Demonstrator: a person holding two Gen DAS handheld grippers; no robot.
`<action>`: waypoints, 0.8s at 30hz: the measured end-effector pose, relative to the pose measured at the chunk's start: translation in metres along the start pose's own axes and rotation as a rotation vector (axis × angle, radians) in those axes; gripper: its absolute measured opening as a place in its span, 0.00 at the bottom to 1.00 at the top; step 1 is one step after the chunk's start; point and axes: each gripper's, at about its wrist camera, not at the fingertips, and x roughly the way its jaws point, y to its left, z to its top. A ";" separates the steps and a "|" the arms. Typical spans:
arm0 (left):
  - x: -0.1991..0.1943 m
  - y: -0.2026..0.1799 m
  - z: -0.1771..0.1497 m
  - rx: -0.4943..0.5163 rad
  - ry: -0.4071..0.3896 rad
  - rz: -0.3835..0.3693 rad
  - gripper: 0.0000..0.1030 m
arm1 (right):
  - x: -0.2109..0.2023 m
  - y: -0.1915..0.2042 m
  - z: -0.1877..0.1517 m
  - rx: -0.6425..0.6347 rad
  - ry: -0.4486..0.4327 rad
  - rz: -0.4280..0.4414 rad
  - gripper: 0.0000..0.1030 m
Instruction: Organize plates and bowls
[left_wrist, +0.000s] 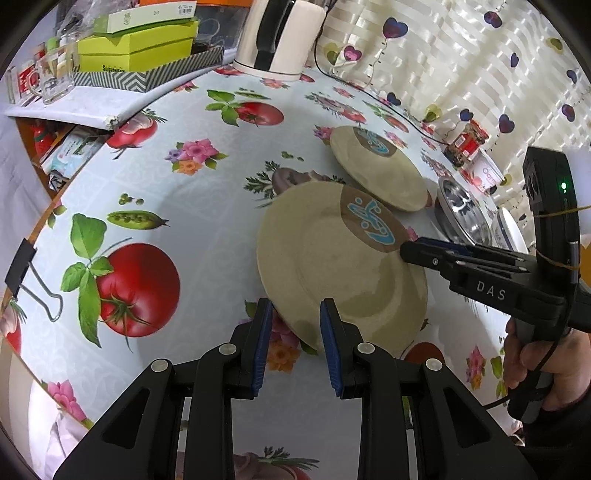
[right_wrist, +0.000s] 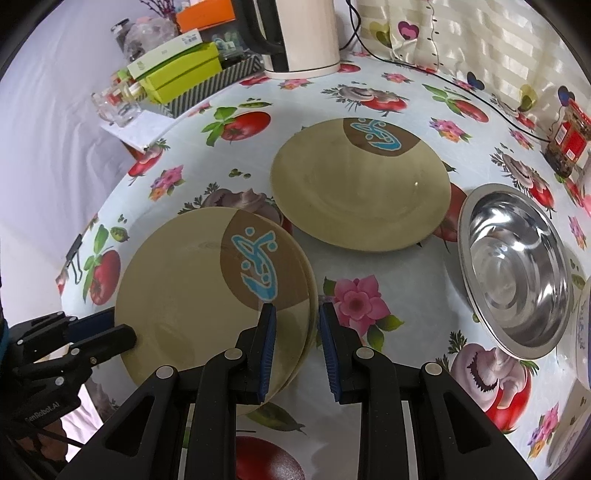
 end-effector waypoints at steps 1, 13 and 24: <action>-0.001 0.000 0.001 0.001 -0.008 0.001 0.27 | 0.000 0.001 0.000 0.001 -0.001 0.000 0.23; -0.002 0.003 0.010 0.008 -0.040 0.019 0.27 | -0.005 0.000 -0.002 0.013 -0.011 -0.008 0.23; 0.008 0.005 0.018 0.012 -0.043 0.016 0.27 | -0.004 -0.002 -0.004 0.020 -0.009 0.005 0.23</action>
